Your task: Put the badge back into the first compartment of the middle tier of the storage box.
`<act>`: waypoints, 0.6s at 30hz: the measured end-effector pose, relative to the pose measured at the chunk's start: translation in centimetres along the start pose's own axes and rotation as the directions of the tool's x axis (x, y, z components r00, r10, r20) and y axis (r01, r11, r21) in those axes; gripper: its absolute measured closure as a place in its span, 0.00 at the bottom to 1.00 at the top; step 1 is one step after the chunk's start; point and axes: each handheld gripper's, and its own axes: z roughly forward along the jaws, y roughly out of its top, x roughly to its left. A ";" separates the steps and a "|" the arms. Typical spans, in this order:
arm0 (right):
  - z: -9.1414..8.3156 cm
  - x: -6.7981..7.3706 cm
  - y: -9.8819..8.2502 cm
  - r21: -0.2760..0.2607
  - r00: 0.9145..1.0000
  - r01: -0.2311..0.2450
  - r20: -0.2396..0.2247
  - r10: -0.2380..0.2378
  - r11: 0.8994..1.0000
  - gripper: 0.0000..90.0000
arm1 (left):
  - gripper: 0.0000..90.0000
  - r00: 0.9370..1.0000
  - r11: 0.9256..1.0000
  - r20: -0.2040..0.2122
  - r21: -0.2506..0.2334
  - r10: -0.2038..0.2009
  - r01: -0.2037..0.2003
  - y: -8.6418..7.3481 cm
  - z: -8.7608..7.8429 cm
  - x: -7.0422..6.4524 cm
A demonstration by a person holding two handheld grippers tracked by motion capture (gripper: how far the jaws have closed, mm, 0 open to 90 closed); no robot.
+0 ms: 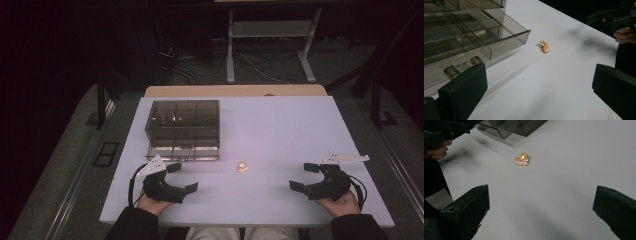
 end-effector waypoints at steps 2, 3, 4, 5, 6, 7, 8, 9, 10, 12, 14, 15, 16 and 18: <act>0.0 -0.1 0.0 -0.001 1.000 -0.001 0.000 0.001 1.000 0.00 | 0.00 1.000 1.000 -0.001 -0.003 -0.002 0.002 0.0 0.0 0.0; 0.0 -0.1 0.0 -0.001 1.000 -0.002 -0.001 0.002 1.000 0.00 | 0.00 1.000 1.000 -0.002 -0.005 -0.004 0.004 0.0 0.0 0.0; 0.0 0.0 0.0 0.002 1.000 -0.008 -0.003 0.008 1.000 0.00 | 0.00 1.000 1.000 -0.004 -0.006 -0.004 0.004 0.0 -0.1 0.1; 0.0 0.0 0.0 0.005 1.000 -0.009 -0.005 0.009 1.000 0.00 | 0.00 1.000 1.000 -0.004 -0.006 -0.004 0.004 0.0 -0.1 0.1; 0.0 -0.1 -0.1 0.007 1.000 -0.010 -0.008 0.010 1.000 0.00 | 0.00 1.000 1.000 -0.003 -0.008 -0.005 0.005 0.0 -0.1 0.1; 0.0 -0.1 -0.1 0.010 1.000 -0.013 -0.010 0.013 1.000 0.00 | 0.00 1.000 1.000 -0.003 -0.008 -0.006 0.006 0.0 -0.1 0.1; 0.1 -0.1 -0.1 0.012 1.000 -0.013 -0.015 0.013 1.000 0.00 | 0.00 1.000 1.000 -0.003 -0.009 -0.007 0.007 0.0 -0.1 0.1; 0.1 -0.1 -0.1 0.013 1.000 -0.013 -0.017 0.013 1.000 0.00 | 0.00 1.000 1.000 -0.004 -0.010 -0.007 0.007 0.0 -0.1 0.1; 0.1 -0.1 -0.1 0.015 1.000 -0.014 -0.017 0.014 1.000 0.00 | 0.00 1.000 1.000 -0.005 -0.011 -0.007 0.007 0.0 -0.1 0.1; 0.1 -0.1 -0.1 0.013 1.000 -0.013 -0.018 0.014 1.000 0.00 | 0.00 1.000 1.000 -0.007 -0.015 -0.012 0.012 0.0 -0.1 0.2; 0.1 -0.1 -0.1 0.013 1.000 -0.013 -0.018 0.013 1.000 0.00 | 0.00 1.000 1.000 -0.012 -0.018 -0.017 0.017 0.0 -0.1 0.3; 0.1 -0.1 -0.1 0.013 1.000 -0.013 -0.017 0.013 1.000 0.00 | 0.00 1.000 1.000 -0.011 -0.018 -0.019 0.018 0.0 0.0 0.3; 0.1 -0.1 -0.1 0.013 1.000 -0.013 -0.018 0.013 1.000 0.00 | 0.00 1.000 1.000 -0.011 -0.018 -0.020 0.020 0.0 0.0 0.4; 0.1 -0.1 -0.1 0.014 1.000 -0.013 -0.016 0.013 1.000 0.00 | 0.00 1.000 1.000 -0.017 -0.016 -0.024 0.024 0.0 0.1 0.4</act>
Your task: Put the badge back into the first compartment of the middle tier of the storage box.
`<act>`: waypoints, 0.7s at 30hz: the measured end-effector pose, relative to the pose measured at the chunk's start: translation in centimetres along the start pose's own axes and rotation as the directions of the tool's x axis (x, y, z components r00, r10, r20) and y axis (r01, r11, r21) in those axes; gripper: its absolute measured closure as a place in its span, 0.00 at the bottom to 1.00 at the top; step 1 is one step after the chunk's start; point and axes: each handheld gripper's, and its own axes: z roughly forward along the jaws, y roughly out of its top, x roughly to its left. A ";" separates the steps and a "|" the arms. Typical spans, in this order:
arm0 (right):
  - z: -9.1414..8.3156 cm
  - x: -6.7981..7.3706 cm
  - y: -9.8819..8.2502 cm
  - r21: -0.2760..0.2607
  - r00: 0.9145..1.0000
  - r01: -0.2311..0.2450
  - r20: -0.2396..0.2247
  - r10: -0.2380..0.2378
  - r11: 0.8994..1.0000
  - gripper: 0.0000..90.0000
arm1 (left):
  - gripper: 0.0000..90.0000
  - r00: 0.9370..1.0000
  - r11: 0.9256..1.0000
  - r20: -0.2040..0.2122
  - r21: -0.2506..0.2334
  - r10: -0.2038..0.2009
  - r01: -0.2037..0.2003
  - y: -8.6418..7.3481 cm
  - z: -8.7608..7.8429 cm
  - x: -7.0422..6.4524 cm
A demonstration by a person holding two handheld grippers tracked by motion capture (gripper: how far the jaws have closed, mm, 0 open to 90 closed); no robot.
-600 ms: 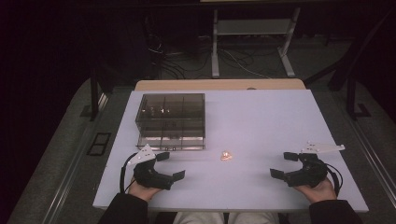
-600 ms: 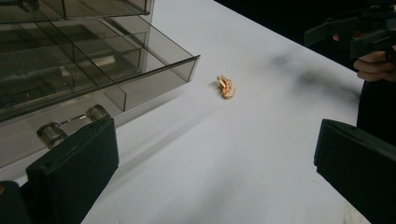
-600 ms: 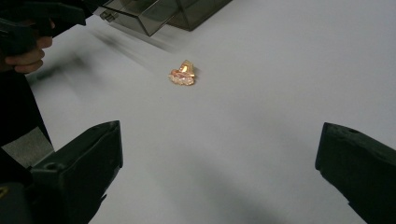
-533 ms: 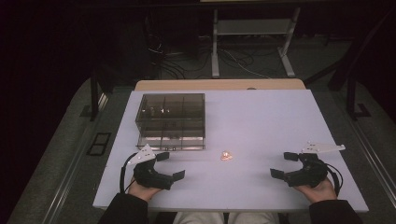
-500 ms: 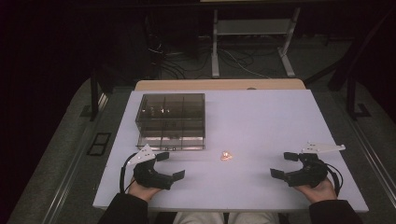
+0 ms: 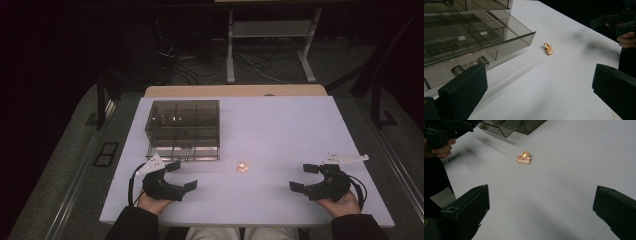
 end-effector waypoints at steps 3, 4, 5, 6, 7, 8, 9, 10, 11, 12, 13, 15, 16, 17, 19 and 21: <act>0.0 0.0 0.0 0.001 1.000 -0.003 0.004 0.003 1.000 0.00 | 0.00 1.000 1.000 -0.004 -0.001 -0.005 0.005 0.0 0.0 0.0; 0.0 0.0 0.0 0.001 1.000 -0.005 0.005 0.005 1.000 0.00 | 0.00 1.000 1.000 -0.007 -0.002 -0.009 0.009 0.0 0.0 0.0; -0.1 0.0 0.0 0.002 1.000 -0.006 0.006 0.006 1.000 0.00 | 0.00 1.000 1.000 -0.010 0.001 -0.008 0.008 0.0 0.0 0.0; -0.1 0.0 0.0 0.004 1.000 -0.009 0.005 0.009 1.000 0.00 | 0.00 1.000 1.000 -0.012 0.001 -0.008 0.008 -0.1 0.0 0.0; -0.1 0.1 0.0 0.007 1.000 -0.010 0.003 0.010 1.000 0.00 | 0.00 1.000 1.000 -0.017 0.000 -0.012 0.012 -0.1 0.0 0.0; -0.1 0.1 0.0 0.009 1.000 -0.011 0.005 0.011 1.000 0.00 | 0.00 1.000 1.000 -0.020 0.001 -0.012 0.012 -0.1 0.0 0.0; -0.2 0.0 0.0 0.008 1.000 -0.011 0.010 0.011 1.000 0.00 | 0.00 1.000 1.000 -0.022 0.001 -0.014 0.014 -0.1 0.0 0.0; -0.2 0.0 0.0 0.011 1.000 -0.013 0.013 0.013 1.000 0.00 | 0.00 1.000 1.000 -0.022 0.001 -0.015 0.015 -0.1 0.0 0.0; -0.2 0.0 0.0 0.013 1.000 -0.016 0.014 0.016 1.000 0.00 | 0.00 1.000 1.000 -0.024 0.000 -0.018 0.018 -0.2 0.0 0.0; -0.2 -0.1 0.0 0.012 1.000 -0.018 0.014 0.018 1.000 0.00 | 0.00 0.999 1.000 -0.025 0.000 -0.022 0.022 -0.2 0.0 0.0; -0.3 -0.1 0.0 0.014 1.000 -0.022 0.014 0.022 1.000 0.00 | 0.00 0.999 1.000 -0.025 0.000 -0.023 0.023 -0.2 0.0 0.0; -0.3 -0.2 0.1 0.015 1.000 -0.021 0.012 0.021 1.000 0.00 | 0.00 0.999 1.000 -0.027 0.002 -0.024 0.024 -0.3 0.0 0.0; -0.3 -0.2 0.1 0.016 1.000 -0.022 0.012 0.021 1.000 0.00 | 0.00 0.999 1.000 -0.027 0.002 -0.024 0.024 -0.3 0.0 0.0; -0.3 -0.1 0.1 0.016 1.000 -0.021 0.012 0.020 1.000 0.00 | 0.00 0.999 1.000 -0.028 0.002 -0.025 0.025 -0.3 0.0 0.0; -0.2 -0.1 0.2 0.026 1.000 -0.015 0.008 0.014 1.000 0.00 | 0.00 0.999 1.000 -0.028 0.002 -0.028 0.029 -0.3 0.0 0.0; -0.2 0.0 0.4 0.045 1.000 -0.003 0.010 0.002 0.999 0.00 | 0.00 0.999 1.000 -0.027 -0.002 -0.029 0.029 -0.4 0.0 0.0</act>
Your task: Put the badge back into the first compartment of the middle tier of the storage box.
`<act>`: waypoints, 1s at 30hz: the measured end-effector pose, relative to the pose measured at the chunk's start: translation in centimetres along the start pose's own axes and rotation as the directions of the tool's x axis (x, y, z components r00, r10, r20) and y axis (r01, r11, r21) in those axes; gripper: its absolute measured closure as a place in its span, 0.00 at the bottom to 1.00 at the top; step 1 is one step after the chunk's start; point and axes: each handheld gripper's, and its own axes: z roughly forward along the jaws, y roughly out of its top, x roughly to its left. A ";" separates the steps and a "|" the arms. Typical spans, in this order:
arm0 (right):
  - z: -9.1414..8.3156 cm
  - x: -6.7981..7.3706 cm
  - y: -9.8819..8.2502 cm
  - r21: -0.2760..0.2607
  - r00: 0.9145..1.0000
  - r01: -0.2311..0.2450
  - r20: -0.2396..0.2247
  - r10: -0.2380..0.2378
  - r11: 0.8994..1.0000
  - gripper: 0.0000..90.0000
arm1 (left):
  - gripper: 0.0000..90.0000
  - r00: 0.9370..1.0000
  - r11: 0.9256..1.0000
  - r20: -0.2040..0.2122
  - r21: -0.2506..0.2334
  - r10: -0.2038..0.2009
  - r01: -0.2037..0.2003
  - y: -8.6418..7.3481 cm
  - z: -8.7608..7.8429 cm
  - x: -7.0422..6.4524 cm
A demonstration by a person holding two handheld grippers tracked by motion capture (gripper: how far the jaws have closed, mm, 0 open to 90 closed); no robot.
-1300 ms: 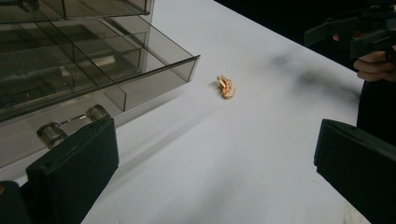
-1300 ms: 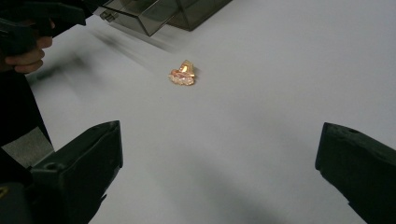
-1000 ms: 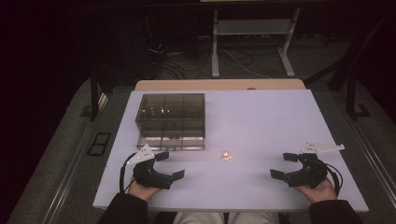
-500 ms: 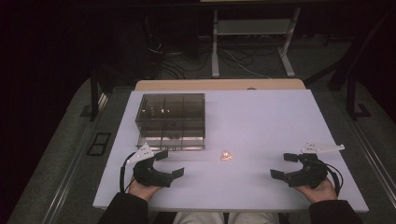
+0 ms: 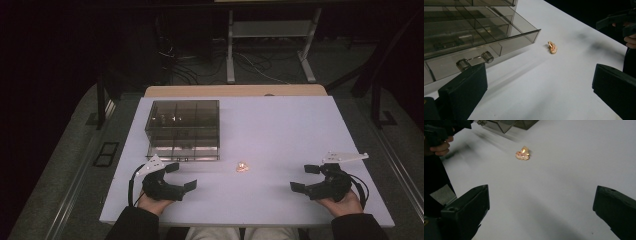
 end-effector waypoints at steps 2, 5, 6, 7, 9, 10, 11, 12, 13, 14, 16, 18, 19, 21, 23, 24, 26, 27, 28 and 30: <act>0.0 0.1 0.2 0.005 1.000 0.007 -0.007 -0.007 1.000 0.00 | 0.00 1.000 1.000 0.001 0.002 -0.001 0.001 0.0 0.0 0.0; 0.0 0.3 0.7 0.013 1.000 0.018 -0.010 -0.018 1.000 0.00 | 0.00 1.000 1.000 0.003 0.004 -0.001 0.001 0.0 0.0 0.0; -0.1 0.3 0.9 0.015 1.000 0.022 -0.012 -0.022 1.000 0.00 | 0.00 1.000 1.000 0.003 0.005 -0.001 0.001 0.0 0.0 0.0; -0.1 0.3 1.0 0.019 1.000 0.023 -0.017 -0.023 1.000 0.00 | 0.00 1.000 1.000 0.004 0.005 -0.002 0.002 0.0 0.1 0.0; 0.0 0.3 1.4 0.022 0.999 0.034 -0.018 -0.034 0.999 0.00 | 0.00 1.000 1.000 0.004 0.007 -0.005 0.005 0.0 0.1 0.0; 0.1 0.3 1.5 0.027 0.999 0.033 -0.021 -0.033 0.999 0.00 | 0.00 1.000 1.000 0.004 0.007 -0.004 0.004 0.0 0.1 0.0; 0.1 0.3 1.6 0.031 0.999 0.035 -0.025 -0.035 0.999 0.00 | 0.00 1.000 1.000 0.003 0.006 -0.005 0.005 0.0 0.1 0.0; 0.2 0.2 1.7 0.031 0.999 0.039 -0.027 -0.038 0.999 0.00 | 0.00 1.000 1.000 0.003 0.007 -0.004 0.004 0.0 0.0 0.0; 0.2 0.2 1.8 0.034 0.999 0.037 -0.026 -0.036 0.999 0.00 | 0.00 1.000 1.000 0.003 0.006 -0.004 0.004 -0.1 0.0 0.0; 0.3 0.3 1.9 0.034 0.999 0.038 -0.027 -0.037 0.999 0.00 | 0.00 1.000 1.000 0.003 0.006 -0.004 0.004 -0.1 0.0 0.0; 0.5 0.2 1.9 0.043 0.999 0.041 -0.028 -0.040 0.998 0.00 | 0.00 1.000 1.000 0.003 0.009 -0.003 0.003 -0.1 0.0 0.1; 0.7 0.1 2.0 0.050 0.999 0.042 -0.031 -0.041 0.998 0.00 | 0.00 1.000 1.000 0.004 0.010 -0.002 0.002 -0.1 0.1 0.1; 0.7 0.1 2.0 0.050 0.999 0.042 -0.031 -0.041 0.998 0.00 | 0.00 1.000 1.000 0.004 0.010 -0.001 0.001 -0.1 0.1 0.1; 0.9 0.0 2.2 0.059 0.998 0.047 -0.033 -0.046 0.997 0.00 | 0.00 1.000 1.000 0.004 0.011 0.000 0.000 -0.1 0.1 0.1; 0.9 0.0 2.3 0.059 0.998 0.047 -0.034 -0.045 0.997 0.00 | 0.00 1.000 1.000 0.004 0.012 0.000 0.000 -0.1 0.1 0.1; 1.0 0.1 2.5 0.061 0.998 0.048 -0.036 -0.046 0.997 0.00 | 0.00 1.000 1.000 0.003 0.012 -0.001 0.001 -0.1 0.1 0.1; 1.2 0.1 2.7 0.064 0.998 0.054 -0.039 -0.052 0.996 0.00 | 0.00 1.000 1.000 0.003 0.012 0.000 0.000 -0.1 0.0 0.1; 1.2 0.1 2.7 0.064 0.998 0.054 -0.039 -0.052 0.996 0.00 | 0.00 1.000 1.000 0.003 0.013 0.001 -0.001 -0.1 0.1 0.1; 1.4 0.2 2.9 0.070 0.997 0.060 -0.043 -0.057 0.996 0.00 | 0.00 1.000 1.000 0.003 0.011 0.000 0.000 -0.1 0.1 0.1; 1.5 0.3 2.9 0.072 0.997 0.065 -0.043 -0.062 0.995 0.00 | 0.00 1.000 1.000 0.002 0.011 0.000 0.000 -0.1 0.1 0.1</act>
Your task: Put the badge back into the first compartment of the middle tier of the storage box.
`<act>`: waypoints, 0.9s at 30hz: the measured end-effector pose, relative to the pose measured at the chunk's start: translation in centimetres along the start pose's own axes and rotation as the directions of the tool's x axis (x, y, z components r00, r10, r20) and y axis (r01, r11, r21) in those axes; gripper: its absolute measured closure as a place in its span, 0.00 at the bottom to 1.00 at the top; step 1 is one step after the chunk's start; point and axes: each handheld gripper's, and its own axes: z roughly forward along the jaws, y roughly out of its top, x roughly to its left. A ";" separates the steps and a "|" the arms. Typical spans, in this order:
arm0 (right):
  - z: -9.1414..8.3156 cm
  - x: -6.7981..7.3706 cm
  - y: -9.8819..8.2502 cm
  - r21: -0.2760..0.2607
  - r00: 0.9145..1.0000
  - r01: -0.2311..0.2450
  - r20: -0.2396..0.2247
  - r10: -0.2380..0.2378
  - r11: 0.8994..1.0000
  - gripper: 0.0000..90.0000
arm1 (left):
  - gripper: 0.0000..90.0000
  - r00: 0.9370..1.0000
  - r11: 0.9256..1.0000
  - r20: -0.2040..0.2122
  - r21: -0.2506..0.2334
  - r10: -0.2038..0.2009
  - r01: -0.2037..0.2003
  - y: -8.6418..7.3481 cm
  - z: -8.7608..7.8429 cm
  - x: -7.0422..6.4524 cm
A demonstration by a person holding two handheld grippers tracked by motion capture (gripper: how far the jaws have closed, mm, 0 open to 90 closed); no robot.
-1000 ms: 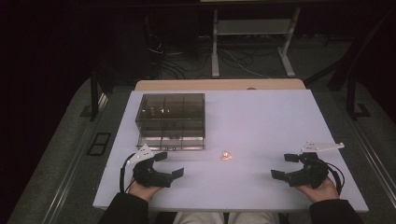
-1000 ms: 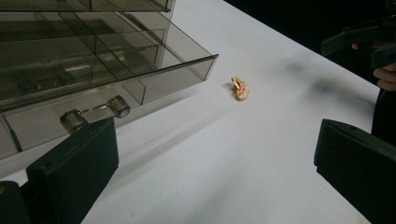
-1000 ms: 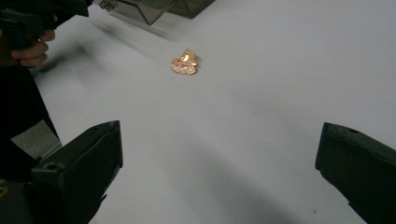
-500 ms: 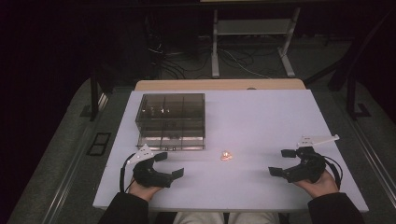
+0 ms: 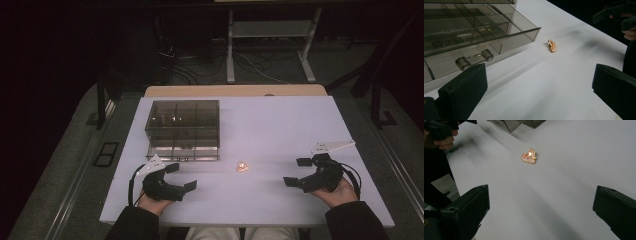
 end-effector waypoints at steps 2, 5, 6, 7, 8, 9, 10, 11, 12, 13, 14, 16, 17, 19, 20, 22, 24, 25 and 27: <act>0.1 0.1 0.2 0.014 1.000 0.003 -0.007 -0.003 1.000 0.00 | 0.00 1.000 1.000 -0.001 0.001 0.001 -0.001 0.0 0.0 0.0; 0.4 0.2 0.5 0.023 1.000 0.010 -0.013 -0.010 1.000 0.00 | 0.00 1.000 1.000 0.000 0.004 0.002 -0.002 0.0 0.0 0.0; 0.4 0.2 0.5 0.026 1.000 0.012 -0.016 -0.012 1.000 0.00 | 0.00 1.000 1.000 0.000 0.004 0.002 -0.002 0.0 0.0 0.0; 0.4 0.2 0.5 0.026 1.000 0.012 -0.016 -0.012 1.000 0.00 | 0.00 1.000 1.000 0.000 0.004 0.002 -0.002 0.0 0.0 0.0; 0.5 0.3 0.6 0.028 1.000 0.012 -0.014 -0.011 1.000 0.00 | 0.00 1.000 1.000 0.000 0.005 0.001 -0.001 0.0 0.0 0.0; 0.5 0.3 0.6 0.029 1.000 0.014 -0.017 -0.013 0.999 0.00 | 0.00 1.000 1.000 0.000 0.006 0.003 -0.003 0.0 0.0 0.0; 0.6 0.3 0.8 0.032 1.000 0.017 -0.019 -0.016 0.999 0.00 | 0.00 1.000 1.000 0.000 0.006 0.003 -0.003 0.0 0.0 0.0; 0.7 0.3 0.8 0.033 1.000 0.021 -0.022 -0.021 0.999 0.00 | 0.00 1.000 1.000 0.001 0.007 0.003 -0.003 0.0 0.0 0.0; 0.8 0.4 0.9 0.035 1.000 0.021 -0.019 -0.021 0.999 0.00 | 0.00 1.000 1.000 0.001 0.007 0.003 -0.003 0.0 0.0 0.0; 0.8 0.4 1.1 0.038 0.999 0.025 -0.024 -0.024 0.999 0.00 | 0.00 1.000 1.000 0.001 0.008 0.004 -0.004 0.0 0.0 0.0; 0.9 0.5 1.2 0.037 0.999 0.024 -0.026 -0.023 0.999 0.00 | 0.00 1.000 1.000 0.000 0.010 0.005 -0.005 0.0 0.0 0.0; 1.0 0.6 1.4 0.038 0.999 0.032 -0.033 -0.031 0.999 0.00 | 0.00 1.000 1.000 0.001 0.012 0.006 -0.006 0.0 0.1 0.0; 1.1 0.7 1.5 0.039 0.999 0.040 -0.035 -0.038 0.998 0.00 | 0.00 1.000 1.000 0.001 0.012 0.006 -0.006 0.0 0.1 0.0; 1.2 0.8 1.8 0.043 0.998 0.046 -0.039 -0.044 0.998 0.00 | 0.00 1.000 1.000 0.003 0.013 0.006 -0.006 0.0 0.1 -0.1; 1.3 0.9 1.9 0.044 0.998 0.048 -0.042 -0.046 0.998 0.00 | 0.00 1.000 1.000 0.003 0.013 0.005 -0.005 0.0 0.1 -0.1; 1.5 1.0 2.1 0.044 0.998 0.052 -0.044 -0.050 0.998 0.00 | 0.00 1.000 1.000 0.003 0.013 0.005 -0.005 0.0 0.1 0.0; 1.7 1.1 2.4 0.050 0.997 0.059 -0.046 -0.057 0.997 0.00 | 0.00 1.000 1.000 0.003 0.013 0.005 -0.005 0.0 0.1 0.0; 1.7 1.1 2.5 0.054 0.997 0.063 -0.047 -0.060 0.997 0.00 | 0.00 1.000 1.000 0.004 0.013 0.005 -0.005 0.0 0.1 0.0; 1.9 1.2 2.8 0.056 0.997 0.063 -0.050 -0.060 0.996 0.00 | 0.00 1.000 1.000 0.004 0.013 0.005 -0.005 0.0 0.1 -0.1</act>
